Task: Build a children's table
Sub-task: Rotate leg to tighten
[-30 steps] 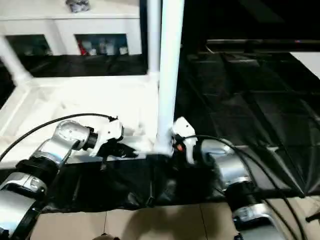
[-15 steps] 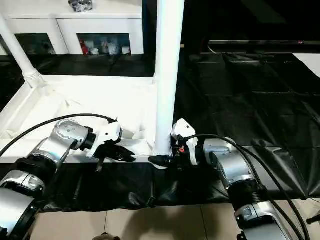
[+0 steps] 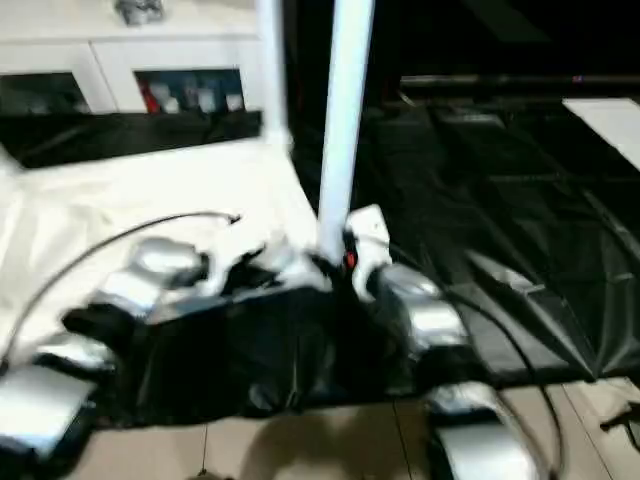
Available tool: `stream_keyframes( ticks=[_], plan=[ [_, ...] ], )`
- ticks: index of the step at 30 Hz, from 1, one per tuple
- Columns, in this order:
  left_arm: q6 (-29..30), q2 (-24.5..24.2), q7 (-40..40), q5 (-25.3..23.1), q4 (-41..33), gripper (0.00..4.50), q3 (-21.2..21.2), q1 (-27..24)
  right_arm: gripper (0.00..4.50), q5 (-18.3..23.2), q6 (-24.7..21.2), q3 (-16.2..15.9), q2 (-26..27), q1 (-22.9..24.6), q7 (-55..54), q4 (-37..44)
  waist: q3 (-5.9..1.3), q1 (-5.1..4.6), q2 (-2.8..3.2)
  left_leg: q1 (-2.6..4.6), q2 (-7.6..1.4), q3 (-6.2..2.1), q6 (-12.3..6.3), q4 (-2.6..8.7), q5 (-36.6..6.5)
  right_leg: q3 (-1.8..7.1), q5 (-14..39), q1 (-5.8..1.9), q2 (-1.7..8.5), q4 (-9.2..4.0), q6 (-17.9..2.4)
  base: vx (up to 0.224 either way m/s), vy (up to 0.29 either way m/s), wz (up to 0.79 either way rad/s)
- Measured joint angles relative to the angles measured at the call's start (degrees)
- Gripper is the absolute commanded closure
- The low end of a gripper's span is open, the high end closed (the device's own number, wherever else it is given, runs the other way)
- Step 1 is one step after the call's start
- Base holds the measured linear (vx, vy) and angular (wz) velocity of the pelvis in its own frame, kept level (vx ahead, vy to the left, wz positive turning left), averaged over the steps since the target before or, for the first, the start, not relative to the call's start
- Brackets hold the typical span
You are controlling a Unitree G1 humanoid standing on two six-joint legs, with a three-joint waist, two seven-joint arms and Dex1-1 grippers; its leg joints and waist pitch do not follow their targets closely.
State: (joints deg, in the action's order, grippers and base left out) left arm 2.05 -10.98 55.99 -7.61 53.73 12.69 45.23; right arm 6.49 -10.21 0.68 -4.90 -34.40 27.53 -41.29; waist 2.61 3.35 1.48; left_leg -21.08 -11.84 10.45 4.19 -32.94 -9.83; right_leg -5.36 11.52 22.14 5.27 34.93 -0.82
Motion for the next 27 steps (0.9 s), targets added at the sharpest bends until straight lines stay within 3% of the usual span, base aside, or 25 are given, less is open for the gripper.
stream_keyframes(
  ticks=[2, 4, 8, 16, 25, 27],
  plan=[
    [0.8, 0.9, -2.0, -0.2, -0.3, 4.50, 0.0, 0.0, 1.80, -0.6, 1.3, 0.6, 1.5, -0.1, -4.2, -0.6, -0.05, 0.01, 0.03, 0.01, 0.01, 0.02, -0.04, 0.01, 0.0, 0.01, 0.0, -0.01, 0.00, -0.01, 0.0, 0.000, 0.000, 0.00],
    [0.8, 1.0, -2.7, -0.5, -0.6, 4.50, 0.1, -0.2, 1.24, -1.0, 2.4, 0.6, 2.2, 0.1, -6.1, -0.6, -0.05, 0.01, 0.03, 0.03, 0.01, 0.02, -0.03, 0.03, 0.0, 0.00, 0.0, 0.00, 0.00, 0.00, 0.0, 0.000, 0.000, 0.00],
    [0.0, 1.0, -2.8, -1.0, -0.9, 4.50, 0.2, -0.5, 0.88, -1.5, 3.6, 0.6, 2.6, 0.6, -5.9, -0.7, -0.05, 0.01, 0.04, 0.03, 0.01, 0.02, -0.03, 0.02, 0.0, 0.02, 0.0, -0.01, 0.00, 0.00, 0.0, 0.000, 0.000, 0.00],
    [-4.2, -1.7, 3.2, -0.6, -3.0, 4.50, 0.9, -2.5, 0.08, -1.8, 4.5, -2.7, -0.4, 1.8, 4.4, 1.0, -0.03, 0.04, 0.28, 0.01, -0.01, 0.02, -0.03, 0.12, 0.0, -0.02, 0.1, 0.03, -0.01, 0.01, 0.0, 0.000, 0.000, 0.00],
    [-8.3, -6.0, 16.3, 1.8, -3.5, 4.50, 1.7, -3.6, 0.08, 1.4, 2.8, -8.7, -9.9, 6.0, 29.6, 9.9, 0.14, 1.38, -0.01, -0.04, -0.04, 0.07, -0.04, 0.03, 0.0, -0.02, 0.1, 0.05, 0.00, 0.06, 0.0, 0.000, 0.000, 0.00],
    [-9.0, -6.6, 18.2, 2.0, -3.5, 4.50, 1.9, -3.6, 0.32, 1.7, 2.7, -9.8, -11.3, 6.2, 32.9, 10.9, 0.16, 1.76, -0.09, -0.05, -0.06, 0.07, -0.04, 0.02, 0.0, -0.02, 0.1, 0.05, 0.00, 0.07, 0.0, 0.000, 0.000, 0.00]
  ],
)
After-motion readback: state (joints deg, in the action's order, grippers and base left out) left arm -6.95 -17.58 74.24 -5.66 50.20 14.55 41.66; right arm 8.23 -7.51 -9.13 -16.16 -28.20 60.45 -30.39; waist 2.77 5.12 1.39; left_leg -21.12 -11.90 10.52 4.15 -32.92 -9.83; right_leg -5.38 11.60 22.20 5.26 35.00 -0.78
